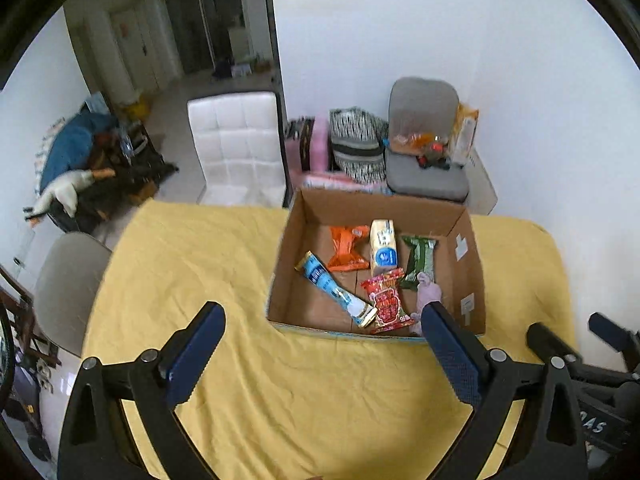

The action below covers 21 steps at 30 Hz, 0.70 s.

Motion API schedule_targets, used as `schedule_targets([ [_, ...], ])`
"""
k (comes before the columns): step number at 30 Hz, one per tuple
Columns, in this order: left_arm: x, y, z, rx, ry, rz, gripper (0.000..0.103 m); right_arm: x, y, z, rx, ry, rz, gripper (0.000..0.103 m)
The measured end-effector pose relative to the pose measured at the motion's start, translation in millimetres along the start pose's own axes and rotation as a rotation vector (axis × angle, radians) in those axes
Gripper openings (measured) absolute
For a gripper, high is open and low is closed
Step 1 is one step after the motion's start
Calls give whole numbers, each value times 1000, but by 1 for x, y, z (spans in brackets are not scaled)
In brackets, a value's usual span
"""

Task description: Organize soft objects

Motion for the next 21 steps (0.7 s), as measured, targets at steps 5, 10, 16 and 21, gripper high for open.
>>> schedule_targets([
  [5, -9, -49, -2, 12, 6, 39, 101, -14, -69, -1, -14, -3, 104, 103],
  [10, -13, -84, -1, 23, 22, 72, 101, -20, -121, -2, -20, -12, 168, 103],
  [16, -14, -115, -7, 25, 17, 102, 101, -20, -168, 5, -7, -30, 224, 103],
  [21, -15, -130, -12, 19, 3, 121, 101, -19, -195, 11, -3, -27, 253, 103],
])
Point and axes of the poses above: each gripper's, at about its wrist camera, not at the fingertips, and y roughly the way its jaws point, z to its right, x to its underside, the point moved 8 cm from there along y, roughly the way its jaws point, and after that the axes turned 10 degrees about z, right-handed, at the moved point
